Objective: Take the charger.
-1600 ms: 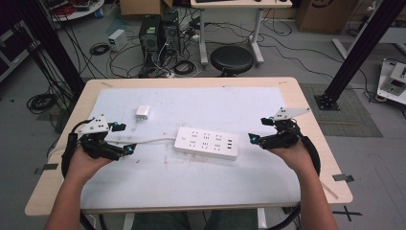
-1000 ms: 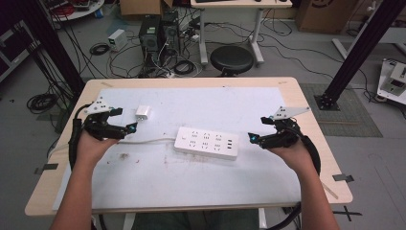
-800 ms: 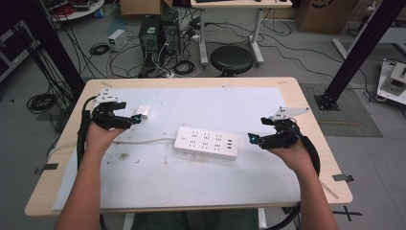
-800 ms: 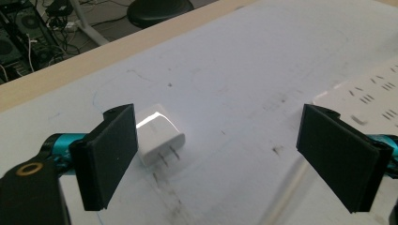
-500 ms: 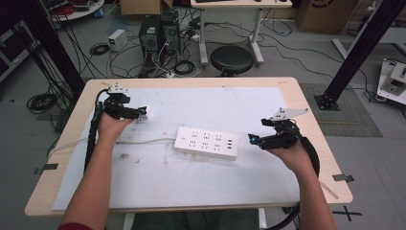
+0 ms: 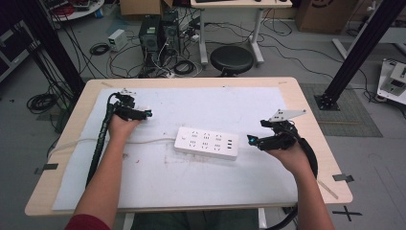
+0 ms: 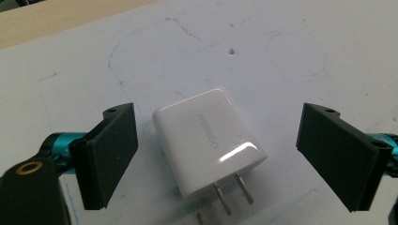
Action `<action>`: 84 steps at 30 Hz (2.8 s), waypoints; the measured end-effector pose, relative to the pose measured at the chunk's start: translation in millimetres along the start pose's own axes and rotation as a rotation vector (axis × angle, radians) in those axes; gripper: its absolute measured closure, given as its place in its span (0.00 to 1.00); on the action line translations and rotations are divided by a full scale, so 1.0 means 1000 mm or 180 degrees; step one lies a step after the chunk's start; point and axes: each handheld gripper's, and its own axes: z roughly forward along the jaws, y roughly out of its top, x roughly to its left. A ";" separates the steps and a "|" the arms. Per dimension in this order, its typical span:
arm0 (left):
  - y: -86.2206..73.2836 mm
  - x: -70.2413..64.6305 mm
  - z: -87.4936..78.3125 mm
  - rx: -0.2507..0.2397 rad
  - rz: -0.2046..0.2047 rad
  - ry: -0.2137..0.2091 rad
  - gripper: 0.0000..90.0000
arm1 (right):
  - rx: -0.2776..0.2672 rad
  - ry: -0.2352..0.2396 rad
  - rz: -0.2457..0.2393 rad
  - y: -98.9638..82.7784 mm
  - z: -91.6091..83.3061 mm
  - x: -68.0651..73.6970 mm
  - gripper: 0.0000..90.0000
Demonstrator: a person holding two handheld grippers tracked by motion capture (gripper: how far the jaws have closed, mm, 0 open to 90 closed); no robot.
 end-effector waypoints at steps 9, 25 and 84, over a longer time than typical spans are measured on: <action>-0.008 0.005 0.012 0.0127 -0.0099 0.0020 0.18 | -0.0012 -0.0019 0.0028 -0.001 -0.001 -0.002 0.20; -0.009 0.002 0.014 0.0153 -0.0091 0.0079 0.33 | -0.0023 -0.0035 0.0020 0.000 0.000 -0.002 0.20; -0.023 -0.114 -0.151 -0.0583 0.1508 -0.1296 0.47 | -0.0178 0.0317 -0.0194 0.010 -0.023 0.037 0.20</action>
